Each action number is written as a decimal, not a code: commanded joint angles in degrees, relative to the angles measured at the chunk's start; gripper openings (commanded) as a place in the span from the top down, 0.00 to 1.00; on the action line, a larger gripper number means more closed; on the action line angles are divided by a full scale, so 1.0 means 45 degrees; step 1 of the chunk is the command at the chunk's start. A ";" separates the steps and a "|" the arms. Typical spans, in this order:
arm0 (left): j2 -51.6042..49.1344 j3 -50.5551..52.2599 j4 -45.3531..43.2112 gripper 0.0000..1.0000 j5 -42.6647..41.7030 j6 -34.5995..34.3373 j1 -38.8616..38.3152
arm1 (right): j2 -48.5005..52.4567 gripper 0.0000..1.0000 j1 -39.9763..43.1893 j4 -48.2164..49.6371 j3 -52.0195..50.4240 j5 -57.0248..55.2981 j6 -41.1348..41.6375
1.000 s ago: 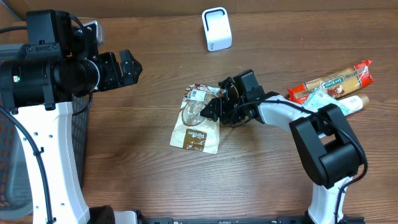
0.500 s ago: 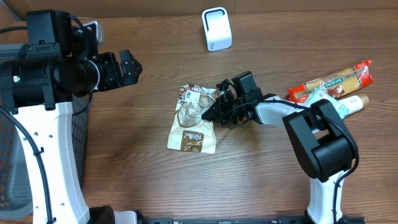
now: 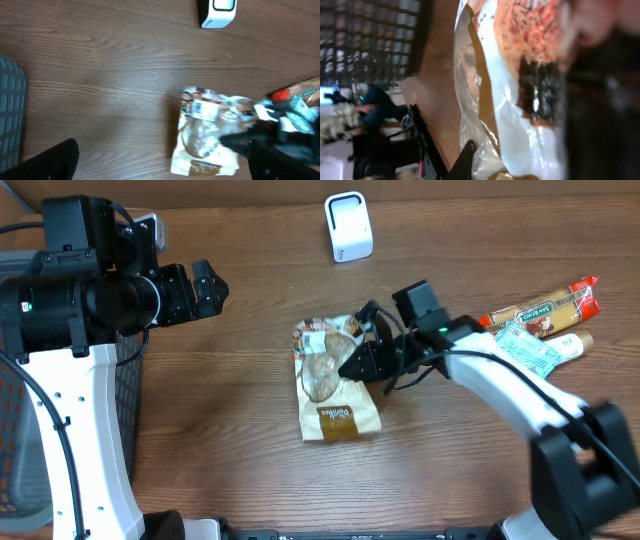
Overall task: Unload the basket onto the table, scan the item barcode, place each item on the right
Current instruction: 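Hold the pouch up to the white scanner with the right gripper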
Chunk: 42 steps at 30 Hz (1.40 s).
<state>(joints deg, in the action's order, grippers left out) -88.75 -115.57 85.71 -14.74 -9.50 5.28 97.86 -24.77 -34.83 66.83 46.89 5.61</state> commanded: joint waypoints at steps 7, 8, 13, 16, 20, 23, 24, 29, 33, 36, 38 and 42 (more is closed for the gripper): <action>0.0141 -0.0199 -0.0049 0.00 0.0034 -0.0180 -0.0010 | -0.2929 0.96 0.0034 -0.0418 0.0670 0.1336 -0.2361; 0.0141 -0.0199 -0.0049 0.00 0.0034 -0.0180 -0.0010 | -0.3099 0.96 0.0034 -0.0423 0.0670 0.1433 -0.2361; 0.0141 -0.0199 -0.0049 0.00 0.0034 -0.0180 -0.0010 | -0.3725 0.96 0.0034 -0.0432 0.0670 0.1608 -0.2297; 0.0141 -0.0199 -0.0049 0.00 0.0029 -0.0180 -0.0010 | -0.3769 0.97 0.0034 -0.0593 0.0729 0.1423 -0.2079; 0.0141 -0.0199 -0.0049 0.00 0.0034 -0.0180 -0.0010 | -0.3706 0.97 -0.0199 -0.0933 0.1156 -0.1574 -0.1161; 0.0141 -0.0199 -0.0049 0.00 0.0034 -0.0180 -0.0010 | -0.3517 0.97 -0.0442 -0.1370 0.2030 -0.4575 -0.0806; 0.0141 -0.0199 -0.0049 0.00 0.0034 -0.0180 -0.0010 | -0.3351 0.97 -0.0500 -0.1501 0.2429 -0.5770 -0.0588; 0.0141 -0.0199 -0.0049 0.00 0.0034 -0.0180 -0.0010 | -0.1865 0.96 -0.0840 -0.0981 0.3983 -1.3163 -0.0559; 0.0141 -0.0199 -0.0049 0.00 0.0029 -0.0180 -0.0010 | -0.0612 0.96 -0.0889 0.1336 0.3983 -1.6485 -0.1904; 0.0141 -0.0199 -0.0049 0.00 0.0034 -0.0180 -0.0010 | 0.0335 0.96 -0.0889 0.3089 0.3983 -1.7214 -0.4639; 0.0141 -0.0199 -0.0049 0.00 0.0034 -0.0180 -0.0010 | 0.0903 0.96 -0.0860 0.4269 0.3983 -1.7364 -0.6465; 0.0141 -0.0199 -0.0049 0.00 0.0034 -0.0180 -0.0010 | 0.2055 0.96 -0.0763 0.6936 0.3983 -1.7379 -0.9525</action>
<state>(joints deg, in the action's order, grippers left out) -88.75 -115.57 85.69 -14.70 -9.50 5.28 105.45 -28.49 -7.42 83.85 -27.07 -23.09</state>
